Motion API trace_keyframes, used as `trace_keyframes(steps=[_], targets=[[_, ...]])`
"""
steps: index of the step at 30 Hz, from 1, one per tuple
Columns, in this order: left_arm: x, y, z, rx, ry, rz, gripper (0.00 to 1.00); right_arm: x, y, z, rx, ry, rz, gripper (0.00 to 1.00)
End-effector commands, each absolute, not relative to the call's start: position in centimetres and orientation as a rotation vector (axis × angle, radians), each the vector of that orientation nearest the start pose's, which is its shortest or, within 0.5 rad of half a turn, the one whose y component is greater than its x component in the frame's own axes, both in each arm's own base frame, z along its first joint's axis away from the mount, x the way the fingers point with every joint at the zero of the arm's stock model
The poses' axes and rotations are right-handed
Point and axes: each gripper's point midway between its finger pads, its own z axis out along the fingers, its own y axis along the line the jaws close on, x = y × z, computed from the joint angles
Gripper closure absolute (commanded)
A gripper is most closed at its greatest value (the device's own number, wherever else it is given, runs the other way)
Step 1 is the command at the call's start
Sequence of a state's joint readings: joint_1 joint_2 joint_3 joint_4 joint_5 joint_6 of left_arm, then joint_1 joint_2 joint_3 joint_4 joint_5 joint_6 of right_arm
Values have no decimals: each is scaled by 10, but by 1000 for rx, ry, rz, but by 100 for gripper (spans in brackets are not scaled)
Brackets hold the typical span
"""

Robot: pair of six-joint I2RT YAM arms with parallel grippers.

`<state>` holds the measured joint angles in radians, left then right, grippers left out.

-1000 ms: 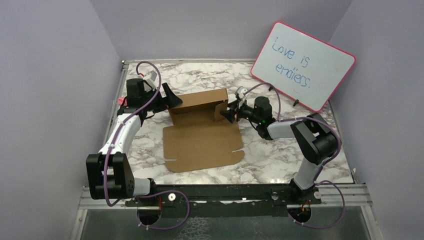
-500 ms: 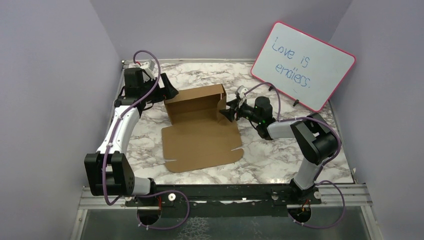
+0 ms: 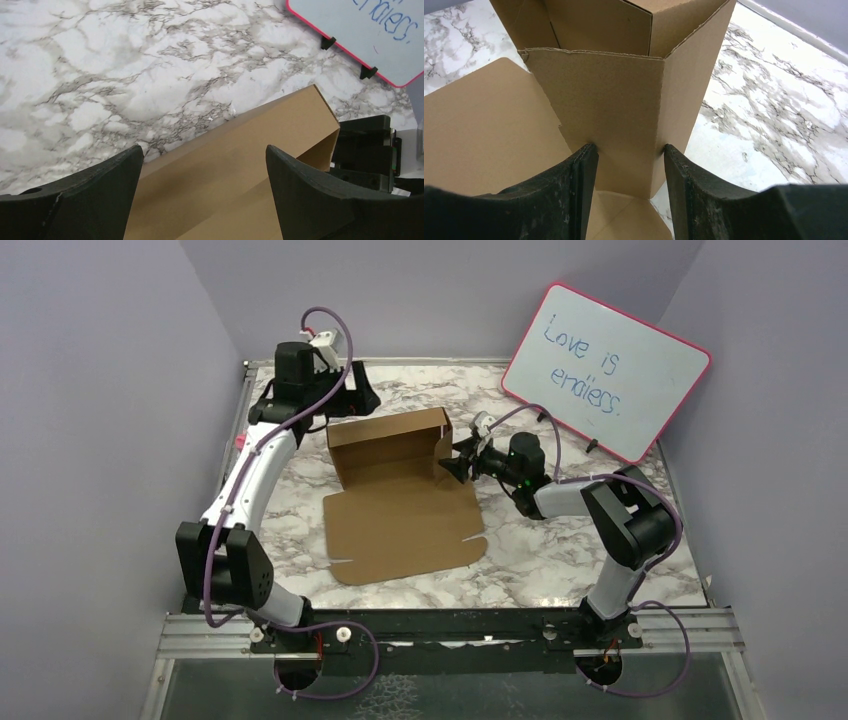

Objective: Fold the paper box

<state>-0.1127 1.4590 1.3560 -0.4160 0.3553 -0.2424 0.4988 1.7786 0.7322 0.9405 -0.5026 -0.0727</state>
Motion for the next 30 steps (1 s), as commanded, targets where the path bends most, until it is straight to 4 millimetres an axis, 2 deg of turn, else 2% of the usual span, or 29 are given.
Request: trace_keyframes(steps=[1, 8, 11, 18, 26, 30], targets=[[420, -149, 254, 238, 2141, -584, 7, 376, 308, 140, -874, 1430, 753, 43], [420, -207, 240, 463, 2167, -655, 8, 376, 309, 139, -877, 1431, 759, 43], [418, -223, 230, 517, 2189, -696, 8, 376, 310, 138, -878, 1432, 761, 43], [418, -242, 213, 567, 2220, -751, 10, 377, 312, 137, -874, 1422, 770, 43], [418, -247, 197, 581, 2255, -777, 17, 379, 314, 140, -851, 1403, 792, 43], [418, -251, 196, 590, 2256, -799, 19, 383, 313, 142, -840, 1394, 766, 43]])
